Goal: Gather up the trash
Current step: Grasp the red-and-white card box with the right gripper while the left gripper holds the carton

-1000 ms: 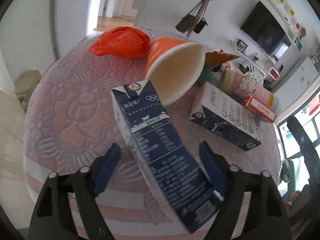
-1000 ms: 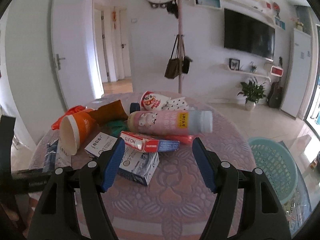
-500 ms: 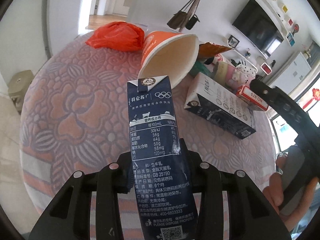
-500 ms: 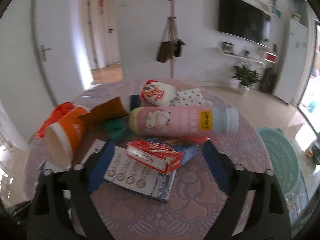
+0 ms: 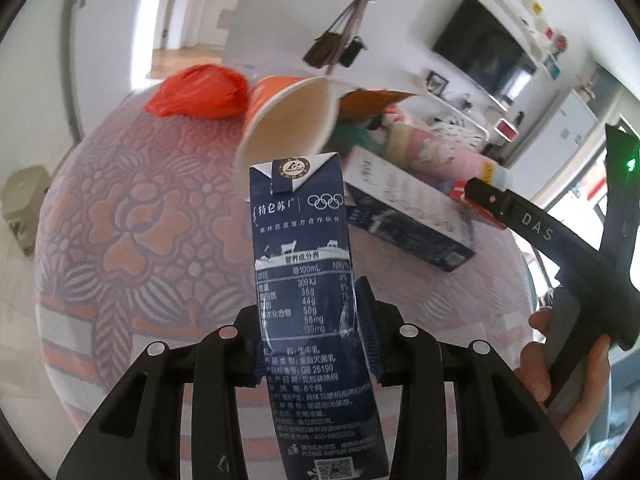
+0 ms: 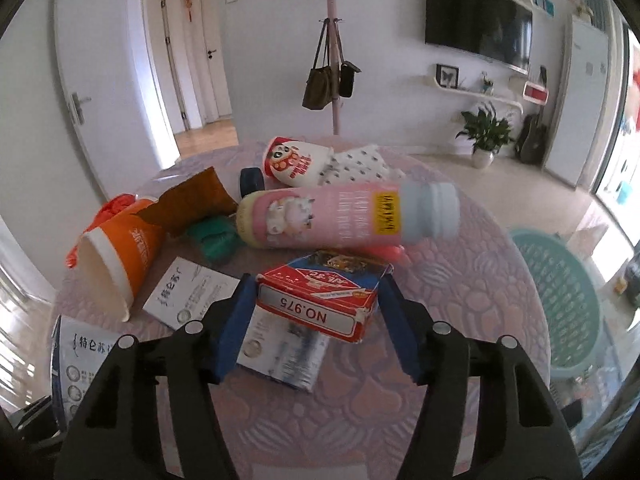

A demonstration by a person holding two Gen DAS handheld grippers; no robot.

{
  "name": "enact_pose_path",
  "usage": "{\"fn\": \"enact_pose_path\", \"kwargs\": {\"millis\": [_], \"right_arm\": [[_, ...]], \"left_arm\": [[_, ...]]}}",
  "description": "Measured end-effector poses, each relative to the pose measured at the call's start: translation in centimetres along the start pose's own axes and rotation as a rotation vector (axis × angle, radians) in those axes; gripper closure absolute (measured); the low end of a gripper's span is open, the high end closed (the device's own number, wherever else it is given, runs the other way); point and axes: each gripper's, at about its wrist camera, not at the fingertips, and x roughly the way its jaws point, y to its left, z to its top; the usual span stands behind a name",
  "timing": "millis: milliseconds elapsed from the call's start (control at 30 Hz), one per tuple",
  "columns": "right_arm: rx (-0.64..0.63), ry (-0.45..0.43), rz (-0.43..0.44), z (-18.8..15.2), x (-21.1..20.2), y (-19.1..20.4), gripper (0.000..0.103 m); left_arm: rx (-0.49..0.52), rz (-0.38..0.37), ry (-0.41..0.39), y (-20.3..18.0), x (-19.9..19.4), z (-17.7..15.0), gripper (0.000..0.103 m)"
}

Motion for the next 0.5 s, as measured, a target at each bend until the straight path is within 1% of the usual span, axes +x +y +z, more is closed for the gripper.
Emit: {"fn": "enact_pose_path", "kwargs": {"millis": [100,133,167,200,233,267,300,467,500], "right_arm": [[0.0,-0.044,0.01,-0.6,-1.7,-1.9,0.044],[-0.008,-0.061,0.016,-0.9,-2.3,-2.6,0.064],[-0.012,-0.068,0.042,-1.0,-2.9,-3.2,0.069],[-0.014,-0.071,0.045,-1.1,-3.5,-3.7,0.076],[-0.028,-0.064,0.025,-1.2,-3.6,-4.0,0.076],[-0.046,-0.054,0.027,-1.3,-3.7,-4.1,0.076],[-0.073,-0.038,0.051,-1.6,-3.7,-4.3,0.076],[-0.058,-0.001,-0.002,-2.8,-3.4,-5.7,0.075],[-0.045,0.002,0.0,-2.8,-3.5,-6.1,0.069]], "left_arm": [[0.034,-0.04,-0.01,-0.9,-0.7,-0.5,0.067],[0.042,-0.057,-0.012,-1.3,-0.9,-0.5,0.067],[0.049,-0.071,-0.016,-1.6,-1.0,-0.5,0.067],[0.061,-0.082,-0.023,-2.2,-1.1,-0.5,0.067],[0.073,-0.088,-0.027,-2.7,-1.1,-0.5,0.067],[0.09,-0.096,-0.03,-3.2,-1.2,-0.5,0.067],[0.107,-0.102,-0.031,-3.6,-1.2,-0.6,0.067],[0.14,-0.111,-0.02,-4.7,-0.5,-0.7,0.067],[0.144,-0.109,-0.02,-4.8,-0.5,-0.8,0.067]]}}
